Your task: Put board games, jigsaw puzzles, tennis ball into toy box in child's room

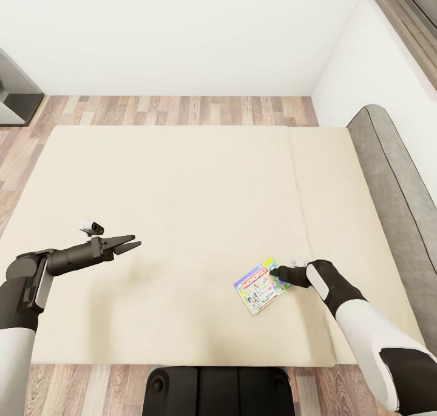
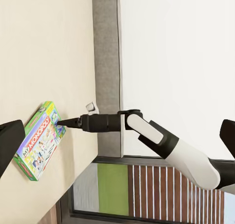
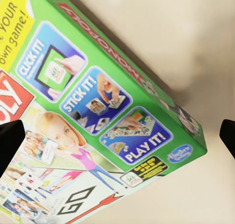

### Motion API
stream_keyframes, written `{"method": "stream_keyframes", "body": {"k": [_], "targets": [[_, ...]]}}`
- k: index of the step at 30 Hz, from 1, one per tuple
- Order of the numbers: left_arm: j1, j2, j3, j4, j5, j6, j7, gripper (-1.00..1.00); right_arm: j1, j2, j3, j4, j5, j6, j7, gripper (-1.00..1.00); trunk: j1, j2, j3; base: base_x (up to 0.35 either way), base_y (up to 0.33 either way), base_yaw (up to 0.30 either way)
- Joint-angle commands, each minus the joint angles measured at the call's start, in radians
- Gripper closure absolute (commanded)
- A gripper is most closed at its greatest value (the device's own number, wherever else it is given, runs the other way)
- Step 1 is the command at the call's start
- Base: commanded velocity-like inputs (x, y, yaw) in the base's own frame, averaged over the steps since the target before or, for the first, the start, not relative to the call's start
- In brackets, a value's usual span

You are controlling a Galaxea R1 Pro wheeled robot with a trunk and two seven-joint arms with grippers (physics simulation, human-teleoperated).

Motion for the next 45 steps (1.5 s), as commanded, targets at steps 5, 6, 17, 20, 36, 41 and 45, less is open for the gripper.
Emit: {"method": "stream_keyframes", "body": {"k": [5, 6, 17, 20, 36, 41, 45], "targets": [[0.0, 0.0, 0.0, 0.0, -0.001, 0.011, -0.004, -1.0, 0.0, -0.001, 0.002, -0.001, 0.002, 0.004, 0.006, -1.0, 0.001, -0.002, -0.001, 0.0, 0.0, 0.0], [0.0, 0.0, 0.0, 0.0, -0.001, 0.011, -0.004, -1.0, 0.0, -0.001, 0.001, -0.001, 0.002, 0.004, 0.006, -1.0, 0.001, -0.002, -0.001, 0.0, 0.0, 0.0], [0.0, 0.0, 0.0, 0.0, -0.001, 0.011, -0.004, -1.0, 0.0, -0.002, 0.001, -0.001, 0.002, 0.004, 0.007, -1.0, 0.001, -0.002, -0.001, 0.0, 0.0, 0.0], [0.0, 0.0, 0.0, 0.0, -0.001, 0.011, -0.004, -1.0, 0.0, -0.002, 0.001, 0.0, 0.002, 0.004, 0.008, -1.0, 0.001, -0.002, -0.001, 0.0, 0.0, 0.0], [0.0, 0.0, 0.0, 0.0, -0.001, 0.011, -0.004, -1.0, 0.0, -0.001, 0.001, 0.002, 0.002, 0.004, 0.008, -1.0, 0.001, -0.002, -0.013, 0.0, 0.0, 0.0], [0.0, 0.0, 0.0, 0.0, -0.001, 0.011, -0.004, -1.0, 0.0, -0.002, 0.001, 0.002, 0.002, 0.004, 0.008, -1.0, 0.001, -0.002, -0.016, 0.0, 0.0, 0.0], [0.0, 0.001, 0.001, 0.0, -0.001, 0.011, -0.004, -1.0, 0.0, -0.002, 0.001, 0.002, 0.002, 0.004, 0.008, -1.0, 0.001, -0.002, -0.016, 0.0, 0.0, 0.0]]}}
